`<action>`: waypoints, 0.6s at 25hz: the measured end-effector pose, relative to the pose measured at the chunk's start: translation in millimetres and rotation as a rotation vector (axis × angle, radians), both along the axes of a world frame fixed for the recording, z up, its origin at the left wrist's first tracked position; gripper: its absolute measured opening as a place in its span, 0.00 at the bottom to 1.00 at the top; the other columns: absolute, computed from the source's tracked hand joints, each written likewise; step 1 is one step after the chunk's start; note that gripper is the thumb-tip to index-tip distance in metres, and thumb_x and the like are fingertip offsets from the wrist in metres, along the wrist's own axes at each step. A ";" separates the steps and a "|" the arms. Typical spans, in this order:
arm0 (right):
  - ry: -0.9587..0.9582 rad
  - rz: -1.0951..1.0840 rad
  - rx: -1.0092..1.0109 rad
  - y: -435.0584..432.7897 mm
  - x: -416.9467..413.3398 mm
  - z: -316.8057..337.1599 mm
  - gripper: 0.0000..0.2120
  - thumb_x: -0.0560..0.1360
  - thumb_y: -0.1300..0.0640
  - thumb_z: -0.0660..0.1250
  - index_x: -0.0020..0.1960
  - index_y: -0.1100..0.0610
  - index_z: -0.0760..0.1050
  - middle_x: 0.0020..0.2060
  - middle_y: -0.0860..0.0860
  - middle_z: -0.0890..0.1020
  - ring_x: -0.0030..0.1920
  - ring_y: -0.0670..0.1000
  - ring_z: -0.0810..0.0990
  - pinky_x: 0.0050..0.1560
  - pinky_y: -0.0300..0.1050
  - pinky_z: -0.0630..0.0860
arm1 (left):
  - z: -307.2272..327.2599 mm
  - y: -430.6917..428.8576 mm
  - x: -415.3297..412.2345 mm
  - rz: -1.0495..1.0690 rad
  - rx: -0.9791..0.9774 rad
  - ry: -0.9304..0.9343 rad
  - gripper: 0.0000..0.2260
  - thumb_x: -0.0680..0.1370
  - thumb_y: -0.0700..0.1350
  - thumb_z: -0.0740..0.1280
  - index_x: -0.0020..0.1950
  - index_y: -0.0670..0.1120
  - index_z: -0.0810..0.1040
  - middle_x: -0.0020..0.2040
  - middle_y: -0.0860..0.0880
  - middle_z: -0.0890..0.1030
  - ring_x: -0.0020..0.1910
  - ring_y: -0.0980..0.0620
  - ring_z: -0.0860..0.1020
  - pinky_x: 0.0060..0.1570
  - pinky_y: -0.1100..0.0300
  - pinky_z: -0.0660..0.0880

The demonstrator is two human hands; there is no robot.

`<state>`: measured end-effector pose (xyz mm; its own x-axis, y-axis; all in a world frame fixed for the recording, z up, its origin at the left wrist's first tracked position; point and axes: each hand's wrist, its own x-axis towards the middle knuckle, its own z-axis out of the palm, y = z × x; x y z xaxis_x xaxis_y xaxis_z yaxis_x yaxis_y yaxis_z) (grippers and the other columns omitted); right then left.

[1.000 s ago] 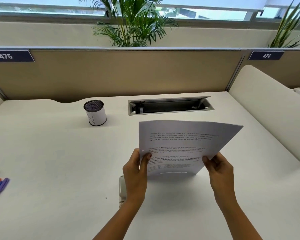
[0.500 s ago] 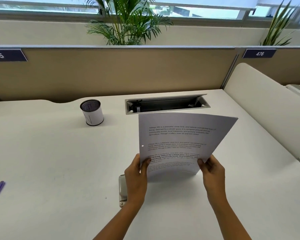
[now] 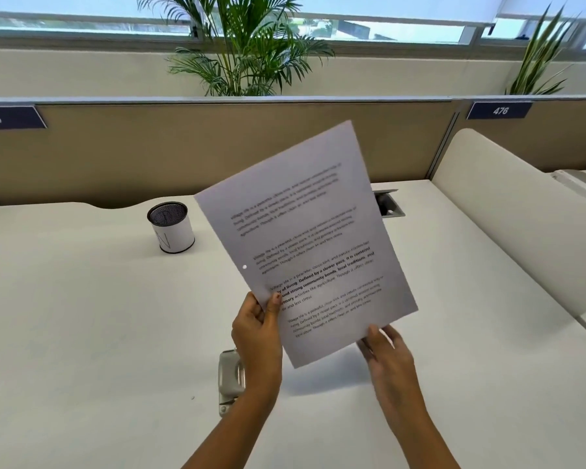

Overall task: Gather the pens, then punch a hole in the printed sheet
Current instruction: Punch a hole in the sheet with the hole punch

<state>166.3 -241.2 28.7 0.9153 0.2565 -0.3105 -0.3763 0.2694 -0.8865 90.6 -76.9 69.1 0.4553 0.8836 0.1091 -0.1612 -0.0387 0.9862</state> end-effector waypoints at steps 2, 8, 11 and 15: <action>-0.028 0.100 0.161 3.9 -0.1 10.2 0.23 0.73 0.55 0.68 0.67 0.57 0.70 0.61 0.58 0.80 0.56 0.52 0.82 0.55 0.44 0.80 | 2.3 -6.7 3.6 0.008 -0.076 -0.051 0.04 0.74 0.49 0.68 0.43 0.59 0.80 0.42 0.63 0.84 0.42 0.63 0.82 0.38 0.73 0.75; -0.316 0.034 0.013 -7.5 22.9 41.4 0.11 0.78 0.62 0.64 0.59 0.57 0.78 0.53 0.52 0.85 0.56 0.54 0.82 0.59 0.52 0.79 | 1.7 -23.1 2.3 -0.039 -0.167 -0.181 0.06 0.76 0.45 0.67 0.51 0.54 0.80 0.48 0.57 0.85 0.48 0.57 0.83 0.45 0.65 0.79; -0.417 0.052 -0.152 -33.1 48.4 54.1 0.08 0.78 0.61 0.64 0.53 0.53 0.79 0.48 0.49 0.86 0.53 0.55 0.83 0.57 0.56 0.79 | 5.6 13.3 -11.1 -0.092 -0.283 -0.309 0.07 0.79 0.42 0.63 0.54 0.46 0.80 0.46 0.51 0.85 0.44 0.52 0.83 0.45 0.61 0.80; -0.521 0.114 -0.260 -62.6 79.5 60.6 0.09 0.78 0.62 0.64 0.53 0.51 0.79 0.49 0.46 0.85 0.51 0.54 0.83 0.56 0.50 0.79 | 12.6 57.1 -33.8 -0.423 -0.297 -0.108 0.13 0.78 0.49 0.61 0.61 0.48 0.77 0.50 0.50 0.85 0.47 0.51 0.84 0.40 0.59 0.81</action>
<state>245.8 -303.8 89.3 0.9350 0.3382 0.1066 0.1125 0.0021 -0.9937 56.9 -19.8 81.7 0.7789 0.6251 -0.0514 -0.2041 0.3301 0.9216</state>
